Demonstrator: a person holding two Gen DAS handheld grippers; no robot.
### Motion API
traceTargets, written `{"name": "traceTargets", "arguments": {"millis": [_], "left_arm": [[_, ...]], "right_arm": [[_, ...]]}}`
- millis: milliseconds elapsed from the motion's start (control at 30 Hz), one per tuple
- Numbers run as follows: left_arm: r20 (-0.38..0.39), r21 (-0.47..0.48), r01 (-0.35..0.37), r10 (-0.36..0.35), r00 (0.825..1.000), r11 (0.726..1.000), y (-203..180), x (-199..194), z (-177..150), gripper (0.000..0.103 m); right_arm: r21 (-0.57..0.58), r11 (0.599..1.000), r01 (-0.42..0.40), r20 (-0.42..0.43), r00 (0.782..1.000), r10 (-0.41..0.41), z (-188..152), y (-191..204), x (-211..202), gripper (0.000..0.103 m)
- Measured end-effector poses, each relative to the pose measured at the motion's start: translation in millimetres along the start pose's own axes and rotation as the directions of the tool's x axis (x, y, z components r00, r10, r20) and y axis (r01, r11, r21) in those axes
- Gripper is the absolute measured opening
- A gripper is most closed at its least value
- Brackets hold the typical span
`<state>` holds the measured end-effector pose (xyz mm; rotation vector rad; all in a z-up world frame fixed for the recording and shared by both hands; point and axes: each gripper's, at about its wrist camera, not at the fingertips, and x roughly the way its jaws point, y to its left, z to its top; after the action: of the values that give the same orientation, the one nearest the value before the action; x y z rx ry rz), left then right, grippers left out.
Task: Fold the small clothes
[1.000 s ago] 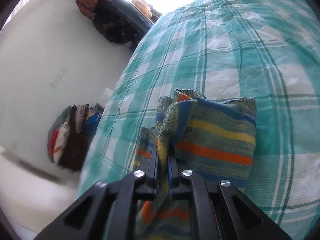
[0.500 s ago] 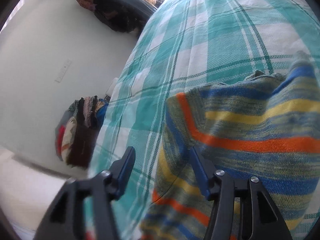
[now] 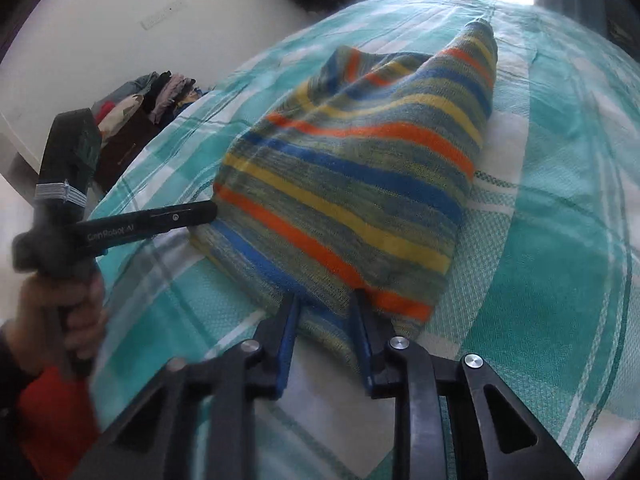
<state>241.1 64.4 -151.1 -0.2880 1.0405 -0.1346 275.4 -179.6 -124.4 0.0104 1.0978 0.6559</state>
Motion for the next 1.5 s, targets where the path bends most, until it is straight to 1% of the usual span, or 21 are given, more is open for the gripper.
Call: {"name": "traceTargets", "arguments": {"millis": [67,133,200,300,367,400,433,500,533,600,667,733,800,900,967,1033,1067,1100,1167,1267,1500], "left_arm": [[0.028,-0.004,-0.007,0.007,1.000,1.000,0.6,-18.6,4.8,0.027],[0.094,-0.007,0.024,-0.023,0.995,1.000,0.8,-36.6,19.5,0.045],[0.138,0.012,0.053,-0.054,0.989,0.999,-4.8,-42.9,43.2,0.048],[0.140,0.080,0.102,-0.113,0.984,0.992,-25.8,-24.8,82.1,0.047],[0.112,0.144,0.114,-0.131,0.985,0.983,-43.2,1.8,99.9,0.043],[0.080,0.169,0.113,-0.128,0.989,0.979,-49.2,19.1,105.5,0.035],[0.040,0.189,0.082,-0.091,0.995,0.979,-52.7,39.8,109.2,0.022],[-0.030,0.197,-0.059,0.066,0.997,0.979,-45.2,79.6,106.8,0.009],[-0.046,0.177,-0.048,0.057,0.997,0.983,-35.2,90.3,101.7,0.010],[-0.023,0.157,-0.021,0.025,0.999,0.987,-24.2,85.7,97.9,0.010],[-0.003,0.141,-0.035,0.036,0.999,0.989,-21.5,64.2,96.1,0.016],[0.049,0.123,-0.022,0.016,0.999,0.992,-15.7,36.2,88.4,0.058],[0.086,0.112,-0.005,-0.005,0.996,0.994,-10.3,15.6,74.0,0.068],[0.000,0.129,-0.064,0.064,0.998,0.990,-6.3,25.1,49.0,0.068],[-0.068,0.123,-0.097,0.106,0.992,0.988,-2.5,34.6,35.6,0.070],[-0.041,0.101,-0.114,0.118,0.992,0.988,-2.3,17.0,26.0,0.074],[-0.018,0.107,-0.133,0.136,0.991,0.985,-4.7,6.6,22.3,0.076],[0.008,0.118,-0.150,0.150,0.989,0.982,-7.9,-4.0,19.0,0.082],[0.052,0.134,-0.171,0.166,0.985,0.976,-13.4,-22.1,13.4,0.086],[0.079,0.154,-0.187,0.176,0.981,0.970,-20.1,-38.4,10.2,0.086],[0.121,0.175,-0.216,0.197,0.973,0.960,-23.6,-58.7,13.1,0.086]], "right_arm": [[0.047,0.999,0.013,0.011,1.000,-0.013,4.0,-2.5,-13.0,0.029],[0.059,0.998,0.022,0.062,0.998,-0.026,10.5,-4.7,-31.1,0.029],[0.054,0.997,0.051,0.106,0.993,-0.057,25.0,-9.2,-45.6,0.029],[0.051,0.994,0.094,0.141,0.985,-0.100,56.8,-19.3,-49.2,0.029],[0.055,0.995,0.088,0.166,0.981,-0.096,81.2,-24.1,-43.8,0.029],[0.058,0.995,0.078,0.172,0.981,-0.087,92.0,-27.7,-38.2,0.029],[0.064,0.996,0.062,0.174,0.982,-0.072,103.1,-29.4,-28.5,0.029],[0.080,0.995,0.061,0.149,0.986,-0.072,117.5,-39.4,-1.9,0.029],[0.095,0.990,0.105,0.104,0.988,-0.115,120.9,-46.7,18.8,0.028],[0.139,0.981,0.133,0.024,0.990,-0.138,114.1,-63.8,54.3,0.028],[0.128,0.982,0.141,0.075,0.986,-0.151,113.3,-60.0,47.4,0.028],[0.138,0.979,0.150,0.116,0.979,-0.166,110.3,-48.8,24.9,0.028],[0.114,0.987,0.113,0.172,0.976,-0.131,96.1,-32.4,-2.2,0.029],[0.068,0.991,0.118,0.147,0.981,-0.127,57.8,-7.9,-15.2,0.041],[0.050,0.986,0.162,0.035,0.986,-0.164,25.5,-1.6,2.7,0.046],[0.048,0.973,0.228,0.045,0.972,-0.230,1.2,7.0,-5.4,0.047],[0.066,0.970,0.236,0.057,0.969,-0.239,-5.4,11.5,-16.5,0.054],[0.092,0.969,0.231,0.056,0.970,-0.236,-10.6,15.0,-26.6,0.071],[0.135,0.965,0.226,0.104,0.965,-0.241,-23.2,22.8,-48.8,0.082],[0.137,0.957,0.256,0.138,0.952,-0.274,-35.0,34.7,-66.2,0.082],[0.170,0.955,0.245,0.117,0.957,-0.266,-48.6,45.3,-71.8,0.082]]}}
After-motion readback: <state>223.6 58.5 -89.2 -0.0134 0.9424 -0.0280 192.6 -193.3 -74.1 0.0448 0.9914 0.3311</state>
